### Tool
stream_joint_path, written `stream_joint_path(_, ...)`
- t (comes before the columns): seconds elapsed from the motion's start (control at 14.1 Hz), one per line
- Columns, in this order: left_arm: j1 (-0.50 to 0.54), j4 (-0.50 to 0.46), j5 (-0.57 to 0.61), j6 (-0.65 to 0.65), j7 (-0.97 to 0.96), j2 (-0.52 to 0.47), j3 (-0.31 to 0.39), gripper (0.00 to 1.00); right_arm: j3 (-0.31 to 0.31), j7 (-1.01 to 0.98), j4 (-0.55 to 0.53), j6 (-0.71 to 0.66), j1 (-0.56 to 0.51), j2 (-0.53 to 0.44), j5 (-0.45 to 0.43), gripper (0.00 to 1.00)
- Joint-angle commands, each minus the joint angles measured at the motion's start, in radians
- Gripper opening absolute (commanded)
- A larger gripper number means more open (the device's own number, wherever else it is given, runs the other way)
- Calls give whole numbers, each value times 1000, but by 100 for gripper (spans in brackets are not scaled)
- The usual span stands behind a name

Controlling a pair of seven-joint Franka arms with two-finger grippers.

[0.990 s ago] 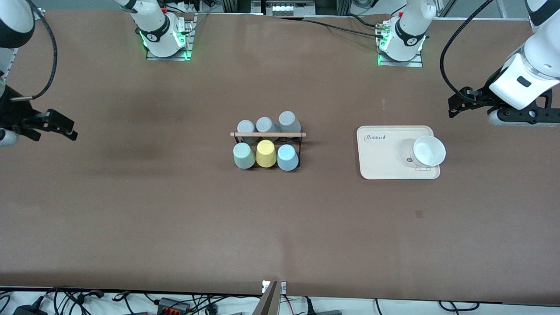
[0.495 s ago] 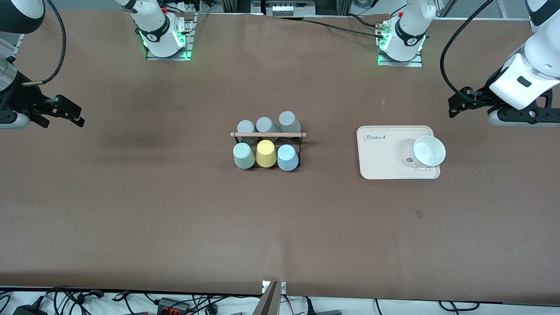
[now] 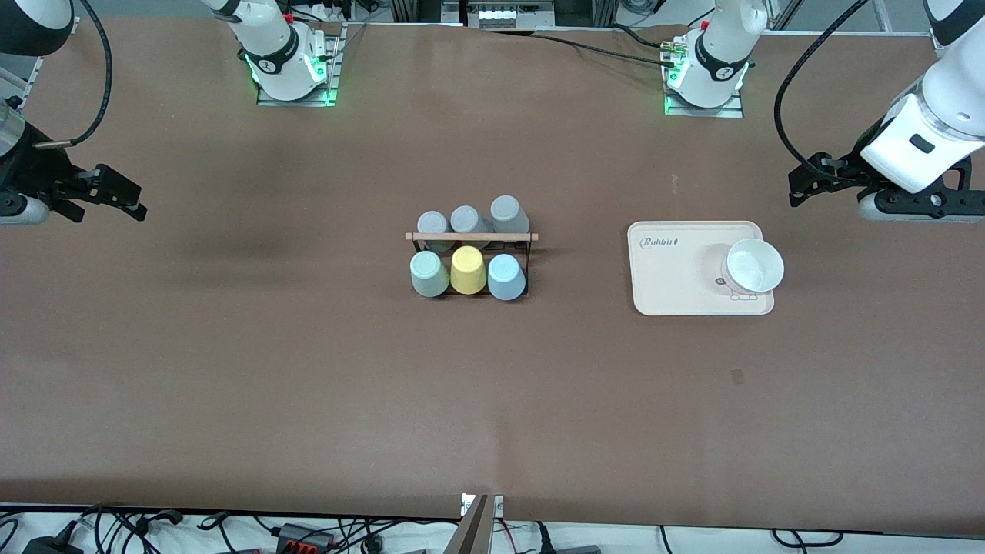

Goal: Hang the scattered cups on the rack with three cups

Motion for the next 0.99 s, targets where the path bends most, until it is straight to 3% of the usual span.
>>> stream_joint_path(0.0, 5, 21, 1, -22, 7, 2, -4, 100, 15, -4, 37, -13, -13, 11, -9, 100)
stream_joint_path(0.42, 5, 21, 1, -22, 5, 2, -4, 100, 119, -7, 38, -22, -119, 11, -6, 100)
stream_joint_path(0.92, 5, 23, 1, -22, 5, 2, -4, 100, 115, -4, 37, -74, -119, 0, -11, 100)
